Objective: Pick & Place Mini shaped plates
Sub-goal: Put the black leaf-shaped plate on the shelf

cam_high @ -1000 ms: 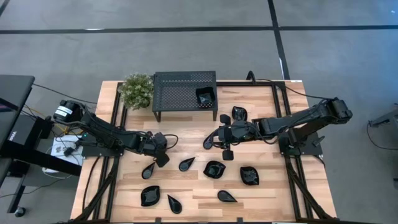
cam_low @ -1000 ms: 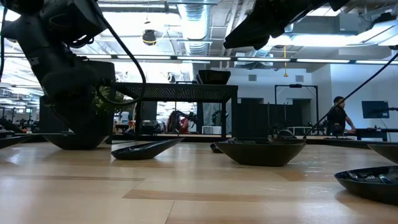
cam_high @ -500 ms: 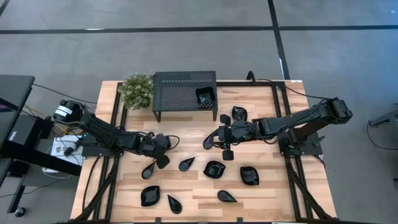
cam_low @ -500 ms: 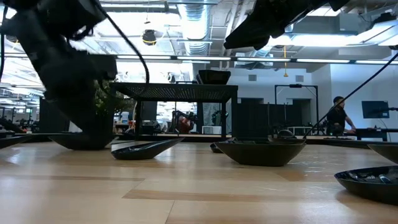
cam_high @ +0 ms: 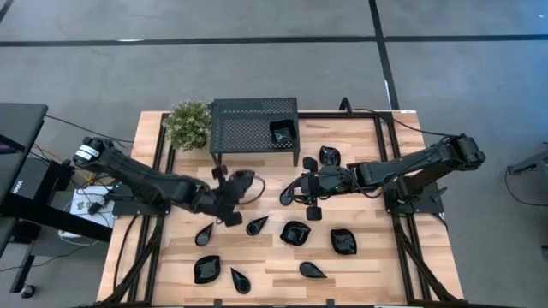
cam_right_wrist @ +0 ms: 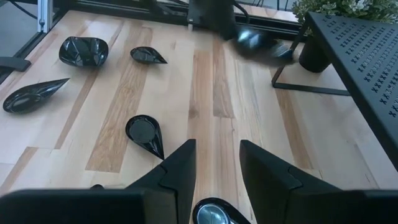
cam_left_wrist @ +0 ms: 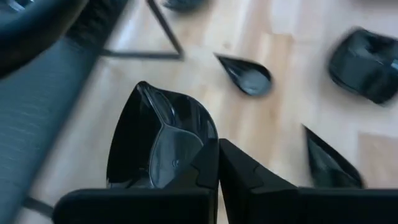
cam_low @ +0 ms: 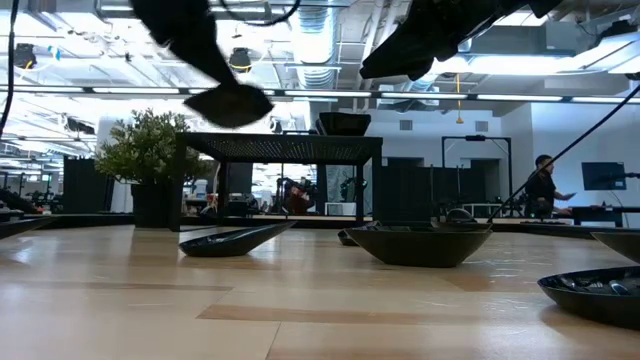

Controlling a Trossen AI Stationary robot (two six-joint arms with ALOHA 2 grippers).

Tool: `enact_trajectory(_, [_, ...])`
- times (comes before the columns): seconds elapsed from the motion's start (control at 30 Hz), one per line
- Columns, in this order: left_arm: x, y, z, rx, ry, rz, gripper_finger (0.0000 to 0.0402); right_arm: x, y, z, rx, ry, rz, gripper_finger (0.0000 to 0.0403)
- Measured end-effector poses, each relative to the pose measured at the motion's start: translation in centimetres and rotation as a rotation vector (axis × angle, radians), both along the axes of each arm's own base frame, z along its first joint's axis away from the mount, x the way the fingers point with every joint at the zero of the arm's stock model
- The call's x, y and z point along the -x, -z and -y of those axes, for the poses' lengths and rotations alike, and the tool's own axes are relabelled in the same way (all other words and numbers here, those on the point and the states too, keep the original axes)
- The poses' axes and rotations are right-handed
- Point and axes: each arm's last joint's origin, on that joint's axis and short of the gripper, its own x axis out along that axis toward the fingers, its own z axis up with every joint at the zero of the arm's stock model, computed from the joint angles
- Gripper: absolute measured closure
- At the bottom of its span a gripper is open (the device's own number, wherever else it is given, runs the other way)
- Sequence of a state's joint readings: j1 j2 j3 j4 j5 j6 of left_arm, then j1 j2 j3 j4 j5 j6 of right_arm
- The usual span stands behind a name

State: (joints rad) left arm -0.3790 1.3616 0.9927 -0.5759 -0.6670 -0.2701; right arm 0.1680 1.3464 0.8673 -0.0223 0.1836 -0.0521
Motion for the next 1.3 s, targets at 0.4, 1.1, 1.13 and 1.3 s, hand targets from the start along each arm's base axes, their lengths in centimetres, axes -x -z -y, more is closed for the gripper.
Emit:
enact_trajectory(0.4, [1.9,-5.0,-9.6,-0.084,-0.268,0.045,0.0395,0.0,0.0,0.0,0.003,-0.001,-0.005,0.0284])
enact_trajectory(1.1, [3.1,-3.2,-17.3,-0.062,-0.399,-0.011,0.0387,-0.1,0.1,1.1,0.010,0.032,-0.009,0.0284])
enact_trajectory(1.13, [3.1,-3.2,-17.3,-0.062,-0.397,-0.012,0.0388,-0.1,0.1,1.2,0.010,0.036,-0.009,0.0285])
enact_trajectory(1.3, [2.8,-2.9,-17.4,-0.061,-0.397,-0.025,0.0385,-0.1,0.1,1.2,0.009,0.038,-0.009,0.0285])
